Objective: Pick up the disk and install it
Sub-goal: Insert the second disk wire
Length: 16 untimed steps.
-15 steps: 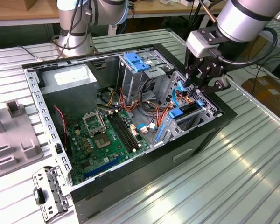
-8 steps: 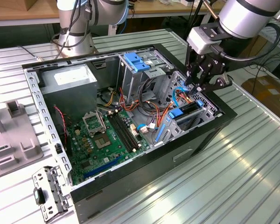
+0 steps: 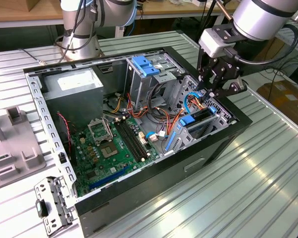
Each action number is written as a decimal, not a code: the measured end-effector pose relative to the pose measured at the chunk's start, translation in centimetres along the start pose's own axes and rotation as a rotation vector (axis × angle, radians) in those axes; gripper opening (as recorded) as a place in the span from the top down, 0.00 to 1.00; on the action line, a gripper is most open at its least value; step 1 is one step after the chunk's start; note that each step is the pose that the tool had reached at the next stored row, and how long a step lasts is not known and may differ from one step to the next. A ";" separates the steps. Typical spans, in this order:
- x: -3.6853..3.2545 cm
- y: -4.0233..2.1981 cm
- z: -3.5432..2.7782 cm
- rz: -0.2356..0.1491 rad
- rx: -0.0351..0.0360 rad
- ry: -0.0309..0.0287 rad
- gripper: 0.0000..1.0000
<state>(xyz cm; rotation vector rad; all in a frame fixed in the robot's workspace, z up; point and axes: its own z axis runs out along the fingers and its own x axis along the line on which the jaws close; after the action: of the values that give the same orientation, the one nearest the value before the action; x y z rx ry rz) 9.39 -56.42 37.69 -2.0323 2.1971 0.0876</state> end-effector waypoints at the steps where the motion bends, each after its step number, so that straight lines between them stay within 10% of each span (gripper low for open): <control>1: 0.04 0.02 0.19 0.000 -0.0009 0.0000 0.64; 14: 0.27 0.07 1.31 0.001 -0.0082 0.0007 0.65; 16: 0.27 0.07 1.33 0.001 -0.0082 0.0006 0.78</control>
<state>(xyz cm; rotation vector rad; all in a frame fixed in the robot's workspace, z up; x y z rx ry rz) 9.38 -56.49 36.33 -2.0355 2.2020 0.0963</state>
